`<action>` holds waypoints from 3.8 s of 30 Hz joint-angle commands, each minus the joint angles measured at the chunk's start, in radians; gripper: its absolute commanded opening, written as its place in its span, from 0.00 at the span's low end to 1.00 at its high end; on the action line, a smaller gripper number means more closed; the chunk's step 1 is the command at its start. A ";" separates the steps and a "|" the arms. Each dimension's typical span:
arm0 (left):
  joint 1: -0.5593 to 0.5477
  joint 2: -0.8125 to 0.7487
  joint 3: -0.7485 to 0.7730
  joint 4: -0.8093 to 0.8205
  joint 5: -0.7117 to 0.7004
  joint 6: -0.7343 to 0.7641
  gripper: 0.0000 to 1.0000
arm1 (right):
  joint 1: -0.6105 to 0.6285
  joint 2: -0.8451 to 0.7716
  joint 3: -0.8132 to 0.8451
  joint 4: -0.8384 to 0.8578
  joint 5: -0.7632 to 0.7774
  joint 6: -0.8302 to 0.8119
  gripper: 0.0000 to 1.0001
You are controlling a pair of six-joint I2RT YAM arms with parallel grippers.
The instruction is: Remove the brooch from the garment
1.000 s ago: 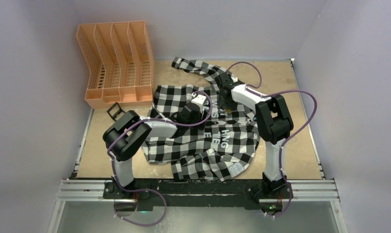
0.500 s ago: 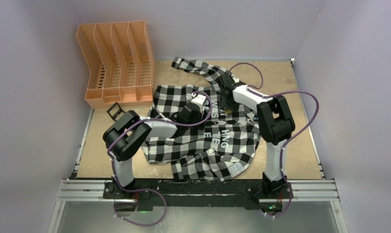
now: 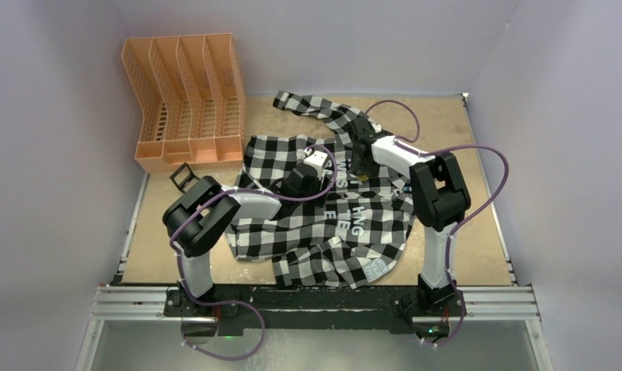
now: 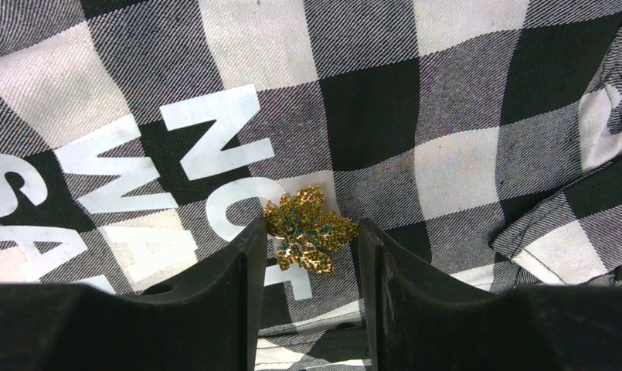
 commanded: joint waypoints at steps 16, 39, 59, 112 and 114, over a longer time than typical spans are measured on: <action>0.001 -0.044 -0.035 -0.055 0.015 -0.019 0.63 | -0.006 -0.122 -0.137 0.207 0.035 -0.030 0.29; -0.005 -0.080 0.013 -0.068 0.014 0.002 0.63 | -0.291 -0.328 -0.467 0.572 -0.653 0.007 0.39; -0.078 0.111 0.297 -0.051 0.086 0.017 0.64 | -0.375 -0.183 -0.556 0.817 -0.899 0.063 0.32; -0.099 0.179 0.216 -0.110 0.095 0.044 0.61 | -0.406 -0.052 -0.492 0.922 -1.057 0.080 0.00; -0.098 0.176 0.203 -0.111 0.095 0.042 0.60 | -0.406 -0.050 -0.483 0.921 -1.058 0.074 0.00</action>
